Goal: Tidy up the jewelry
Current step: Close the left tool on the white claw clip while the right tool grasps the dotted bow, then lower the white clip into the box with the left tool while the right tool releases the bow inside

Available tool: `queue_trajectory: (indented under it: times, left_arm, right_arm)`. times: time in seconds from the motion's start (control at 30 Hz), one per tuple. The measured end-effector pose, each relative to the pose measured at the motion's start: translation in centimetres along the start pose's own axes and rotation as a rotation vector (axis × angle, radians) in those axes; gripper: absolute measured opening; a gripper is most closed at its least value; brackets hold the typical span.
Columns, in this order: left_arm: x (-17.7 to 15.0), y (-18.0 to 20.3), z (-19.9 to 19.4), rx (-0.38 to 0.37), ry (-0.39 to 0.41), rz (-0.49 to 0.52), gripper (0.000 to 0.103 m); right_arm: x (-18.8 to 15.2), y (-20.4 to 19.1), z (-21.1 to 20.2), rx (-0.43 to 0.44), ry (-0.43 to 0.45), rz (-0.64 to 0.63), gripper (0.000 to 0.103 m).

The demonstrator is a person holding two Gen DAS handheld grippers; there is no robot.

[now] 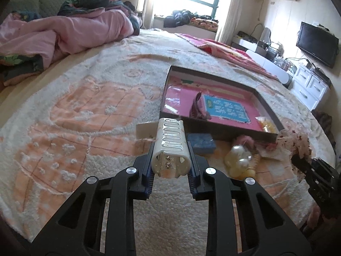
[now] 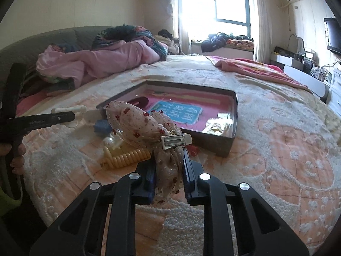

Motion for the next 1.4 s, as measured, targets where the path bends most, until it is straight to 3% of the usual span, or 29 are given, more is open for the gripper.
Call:
queue_trajectory:
  times: [0.43,1.4]
  left_arm:
    - [0.5,3.1,0.4,-0.049,0.002,0.045,0.019]
    - [3.7,10.1,6.6,-0.101,-0.018,0.105,0.019]
  right_arm:
    - [0.9,0.6,-0.1,-0.016,0.027,0.0,0.02]
    - [4.9,6.9,4.9,-0.072,-0.005,0.071,0.021]
Point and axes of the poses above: each gripper's, at about its wrist camera, not at the fingertips, and z roughly the way its jaws point, y to its right, x to its top, the point moved 5 cm from there along z, roughly the way its jaws point, and after that the axes turned 6 degrees about -z, right-handed, at the moved point
